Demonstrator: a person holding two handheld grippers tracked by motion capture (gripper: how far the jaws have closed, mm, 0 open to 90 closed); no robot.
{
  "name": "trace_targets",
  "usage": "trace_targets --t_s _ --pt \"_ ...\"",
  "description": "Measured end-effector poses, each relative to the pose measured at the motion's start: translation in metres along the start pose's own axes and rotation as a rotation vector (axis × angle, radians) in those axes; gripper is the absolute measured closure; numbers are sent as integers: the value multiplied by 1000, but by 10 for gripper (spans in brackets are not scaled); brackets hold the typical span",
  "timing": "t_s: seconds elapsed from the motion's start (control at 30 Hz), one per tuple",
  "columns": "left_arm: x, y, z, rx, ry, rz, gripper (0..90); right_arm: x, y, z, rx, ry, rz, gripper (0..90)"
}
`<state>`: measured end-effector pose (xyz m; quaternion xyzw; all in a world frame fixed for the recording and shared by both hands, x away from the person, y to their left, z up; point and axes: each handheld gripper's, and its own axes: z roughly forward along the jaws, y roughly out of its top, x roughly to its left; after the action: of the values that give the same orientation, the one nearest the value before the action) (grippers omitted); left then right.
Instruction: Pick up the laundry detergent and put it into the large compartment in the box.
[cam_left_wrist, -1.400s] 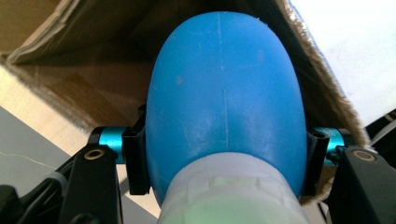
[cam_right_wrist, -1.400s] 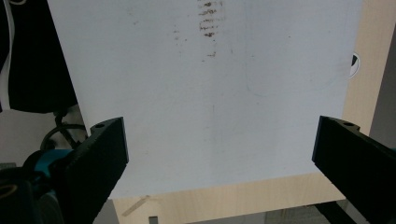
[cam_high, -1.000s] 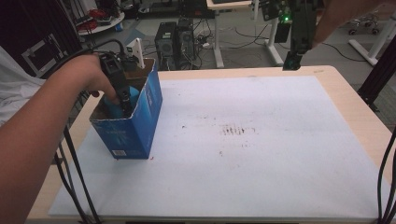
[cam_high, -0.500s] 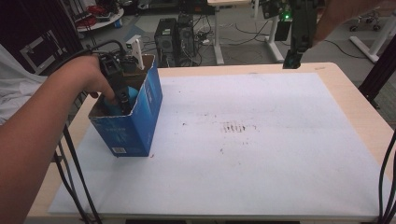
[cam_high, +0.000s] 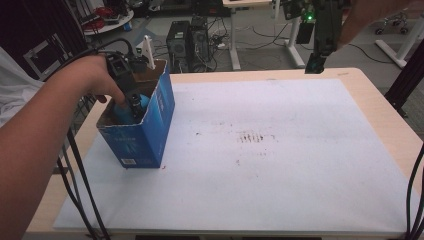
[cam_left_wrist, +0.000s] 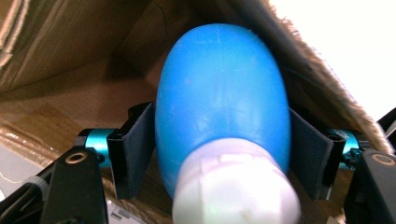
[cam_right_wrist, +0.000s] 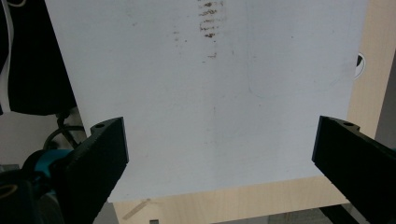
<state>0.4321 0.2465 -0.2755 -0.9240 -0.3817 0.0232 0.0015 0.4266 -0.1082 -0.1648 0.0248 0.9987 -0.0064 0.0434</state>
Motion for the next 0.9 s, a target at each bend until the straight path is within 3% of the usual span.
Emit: trace_targets --t_s 0.33,0.6,0.67,0.9 --pt "-6 -2 -19 3 15 1 236 2 -1 -2 -5 -3 -4 26" --pt "-7 -6 -32 -2 34 -23 177 0 -4 -3 -5 -1 3 26" --pt "-8 -7 -38 -5 31 4 171 0 -5 -2 -7 -1 20 26" --pt "-17 -7 -50 -26 39 48 139 -1 -2 -1 -9 3 0 26"
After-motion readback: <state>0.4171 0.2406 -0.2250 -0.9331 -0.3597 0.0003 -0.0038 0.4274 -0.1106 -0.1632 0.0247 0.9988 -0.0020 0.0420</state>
